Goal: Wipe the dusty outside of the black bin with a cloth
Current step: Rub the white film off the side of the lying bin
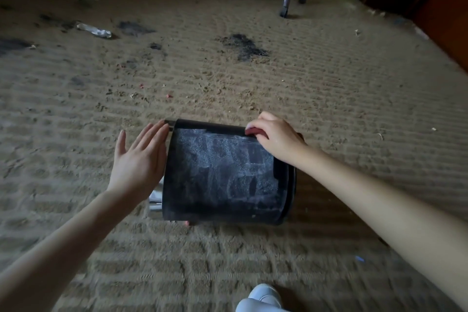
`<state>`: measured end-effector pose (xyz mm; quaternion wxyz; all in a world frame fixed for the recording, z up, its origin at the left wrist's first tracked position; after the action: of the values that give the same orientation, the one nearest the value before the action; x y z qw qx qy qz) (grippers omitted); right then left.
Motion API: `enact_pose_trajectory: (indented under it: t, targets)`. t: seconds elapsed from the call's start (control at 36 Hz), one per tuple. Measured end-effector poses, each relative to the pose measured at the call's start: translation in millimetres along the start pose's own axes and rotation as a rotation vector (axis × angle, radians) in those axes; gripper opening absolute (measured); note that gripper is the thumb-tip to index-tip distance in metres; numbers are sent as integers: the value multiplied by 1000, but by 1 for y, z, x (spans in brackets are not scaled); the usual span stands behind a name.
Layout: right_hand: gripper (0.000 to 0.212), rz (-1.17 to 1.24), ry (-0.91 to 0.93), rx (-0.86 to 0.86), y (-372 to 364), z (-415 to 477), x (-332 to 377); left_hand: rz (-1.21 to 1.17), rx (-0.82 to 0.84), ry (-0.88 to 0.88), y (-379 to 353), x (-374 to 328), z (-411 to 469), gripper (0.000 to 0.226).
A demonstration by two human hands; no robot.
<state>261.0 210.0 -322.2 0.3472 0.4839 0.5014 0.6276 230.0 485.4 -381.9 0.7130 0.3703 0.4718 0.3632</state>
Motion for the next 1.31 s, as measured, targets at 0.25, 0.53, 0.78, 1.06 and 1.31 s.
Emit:
enact_pose_trajectory:
  t: [0.25,0.53,0.78,1.06,1.31]
  targets:
    - [27,-89,142,-46,18,-74,-34,-33,31,15,-3,1,9,58]
    - [21,24,100,-169,5,6,10,-61,19,26,-2,1,3,55]
    - [26,-72,155,-151,4,-59,-25,-82,33,11,-2,3,0,55]
    - [23,-9,104,-129,18,-34,-12,-158,0,6,-5,5,-11,54]
    - [28,38,139,-65,-5,-16,11,-167,-17,-19,-5,6,-11,51]
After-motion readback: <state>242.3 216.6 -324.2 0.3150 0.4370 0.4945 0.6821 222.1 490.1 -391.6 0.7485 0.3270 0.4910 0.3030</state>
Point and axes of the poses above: each hand's wrist, its own z-axis towards the middle knuckle, its own y-axis out of the back of the hand, x = y × z, the point moved 2 cm from there along z, towards the middle knuckle, and after that the axes turned 5 degrees about -z, right-handed, at the moved point
